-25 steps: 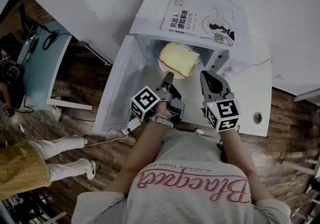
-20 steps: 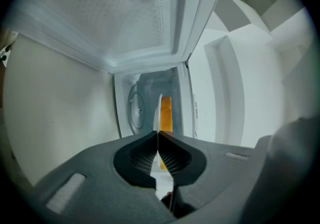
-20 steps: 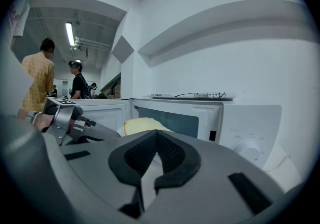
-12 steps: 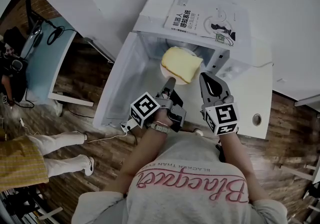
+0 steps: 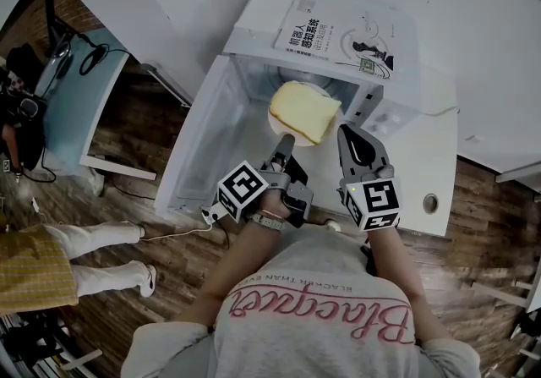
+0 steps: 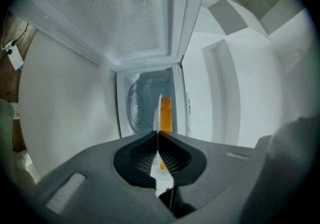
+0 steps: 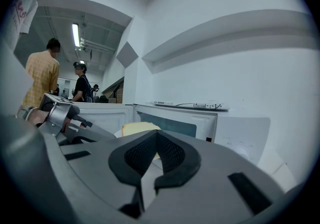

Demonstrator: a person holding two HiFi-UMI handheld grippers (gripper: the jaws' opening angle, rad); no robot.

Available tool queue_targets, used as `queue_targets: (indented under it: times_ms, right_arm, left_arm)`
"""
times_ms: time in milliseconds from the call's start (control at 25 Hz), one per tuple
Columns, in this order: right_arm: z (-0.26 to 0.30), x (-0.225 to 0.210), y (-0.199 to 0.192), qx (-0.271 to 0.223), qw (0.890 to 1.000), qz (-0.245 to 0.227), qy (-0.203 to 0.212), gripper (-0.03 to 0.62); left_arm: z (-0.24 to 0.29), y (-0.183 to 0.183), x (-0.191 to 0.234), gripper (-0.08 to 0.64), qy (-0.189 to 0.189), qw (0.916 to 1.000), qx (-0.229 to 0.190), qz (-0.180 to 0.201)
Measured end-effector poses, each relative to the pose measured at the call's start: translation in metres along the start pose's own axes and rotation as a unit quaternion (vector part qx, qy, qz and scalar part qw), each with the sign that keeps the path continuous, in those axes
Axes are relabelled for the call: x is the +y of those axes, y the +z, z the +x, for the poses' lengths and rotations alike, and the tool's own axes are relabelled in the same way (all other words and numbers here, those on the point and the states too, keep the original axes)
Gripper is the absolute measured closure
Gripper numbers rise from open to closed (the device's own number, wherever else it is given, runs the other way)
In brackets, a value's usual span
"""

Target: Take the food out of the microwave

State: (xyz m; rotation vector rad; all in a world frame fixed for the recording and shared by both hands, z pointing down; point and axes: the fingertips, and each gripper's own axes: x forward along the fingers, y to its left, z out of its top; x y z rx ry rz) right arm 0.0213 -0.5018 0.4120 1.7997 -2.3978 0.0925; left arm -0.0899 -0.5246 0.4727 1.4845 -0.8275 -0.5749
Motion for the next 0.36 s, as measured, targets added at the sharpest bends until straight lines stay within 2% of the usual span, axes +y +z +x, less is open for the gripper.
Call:
queue_targets:
  times_ms: [360]
  right_arm:
    - [-0.0016,-0.0004,-0.0004,0.002,1.0,-0.008,-0.001,0.583]
  left_arm:
    - [-0.0094,0.0021,-0.0092,0.548,-0.007,0.9998,-0.016,-0.001]
